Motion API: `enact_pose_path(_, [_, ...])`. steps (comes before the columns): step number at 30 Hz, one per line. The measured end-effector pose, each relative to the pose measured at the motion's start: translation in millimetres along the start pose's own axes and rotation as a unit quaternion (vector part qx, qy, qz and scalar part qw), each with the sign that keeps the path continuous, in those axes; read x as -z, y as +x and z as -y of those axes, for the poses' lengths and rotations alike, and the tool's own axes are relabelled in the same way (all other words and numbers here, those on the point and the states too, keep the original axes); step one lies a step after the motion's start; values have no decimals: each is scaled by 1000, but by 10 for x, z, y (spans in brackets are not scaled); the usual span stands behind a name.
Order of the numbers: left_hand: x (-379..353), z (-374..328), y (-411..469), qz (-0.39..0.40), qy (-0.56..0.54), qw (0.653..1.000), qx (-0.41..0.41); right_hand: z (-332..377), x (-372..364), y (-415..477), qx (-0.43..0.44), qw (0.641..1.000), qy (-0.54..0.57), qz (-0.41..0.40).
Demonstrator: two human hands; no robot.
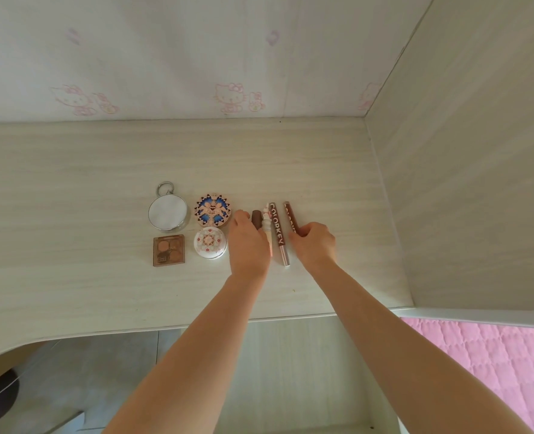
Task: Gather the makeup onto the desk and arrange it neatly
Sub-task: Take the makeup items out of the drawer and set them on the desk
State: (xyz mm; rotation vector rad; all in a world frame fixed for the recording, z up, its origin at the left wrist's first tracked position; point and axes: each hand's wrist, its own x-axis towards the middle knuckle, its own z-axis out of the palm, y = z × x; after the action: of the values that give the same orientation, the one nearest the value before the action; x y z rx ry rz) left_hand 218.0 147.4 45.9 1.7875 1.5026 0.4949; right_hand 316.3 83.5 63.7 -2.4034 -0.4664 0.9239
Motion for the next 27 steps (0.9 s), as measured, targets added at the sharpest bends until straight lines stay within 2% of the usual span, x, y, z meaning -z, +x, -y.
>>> enact_pose_path(5, [13,27,34,-4,101,994,-45,-89,-77,-31,49,997,-58,-18])
enact_pose_path(16, [-44,-15,168,-3,177,983,-44,46,-120,-29,76,989,-129,-17])
enact_pose_path(22, [5,23,106,0,158,986,-46,14,-28,-83,119,982,-148,-6])
enact_pose_path(27, [143,-1,-123,10,149,984,-96,-68,88,-228,172,967,-189,2])
